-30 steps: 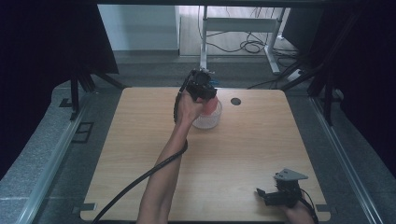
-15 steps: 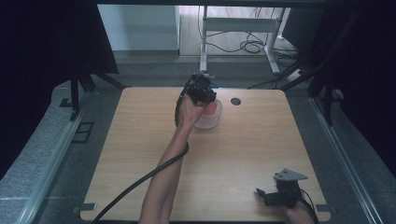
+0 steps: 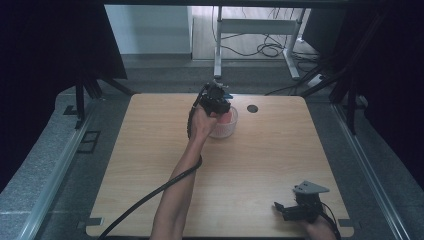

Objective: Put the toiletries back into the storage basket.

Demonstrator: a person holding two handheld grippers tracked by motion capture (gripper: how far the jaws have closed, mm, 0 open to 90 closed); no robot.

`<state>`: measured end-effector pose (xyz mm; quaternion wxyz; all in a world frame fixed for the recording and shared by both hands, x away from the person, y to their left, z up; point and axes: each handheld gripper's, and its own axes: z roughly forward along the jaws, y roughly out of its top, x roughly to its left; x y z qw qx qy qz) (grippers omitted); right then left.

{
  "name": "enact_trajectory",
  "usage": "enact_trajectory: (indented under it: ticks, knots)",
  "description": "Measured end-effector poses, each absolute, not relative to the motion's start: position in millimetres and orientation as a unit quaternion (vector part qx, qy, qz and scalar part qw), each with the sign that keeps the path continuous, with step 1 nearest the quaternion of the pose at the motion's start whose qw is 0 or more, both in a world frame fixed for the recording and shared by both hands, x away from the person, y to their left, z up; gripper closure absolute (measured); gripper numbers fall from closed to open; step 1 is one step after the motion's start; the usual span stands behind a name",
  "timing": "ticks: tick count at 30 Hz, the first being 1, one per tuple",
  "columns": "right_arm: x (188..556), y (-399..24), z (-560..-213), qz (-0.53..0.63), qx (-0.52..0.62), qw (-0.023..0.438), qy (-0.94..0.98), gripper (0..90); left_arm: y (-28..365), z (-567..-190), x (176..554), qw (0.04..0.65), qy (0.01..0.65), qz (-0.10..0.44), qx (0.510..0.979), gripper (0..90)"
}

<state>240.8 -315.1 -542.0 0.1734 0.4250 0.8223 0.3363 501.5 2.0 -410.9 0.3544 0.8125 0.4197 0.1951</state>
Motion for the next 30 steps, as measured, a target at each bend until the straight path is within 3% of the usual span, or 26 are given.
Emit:
enact_trajectory:
  ticks: [30]
  knots:
    - [240,-315,-542,0.337,0.423,0.172,0.824,0.0,6,-433,505,0.359,0.44,0.185,0.802,52.5]
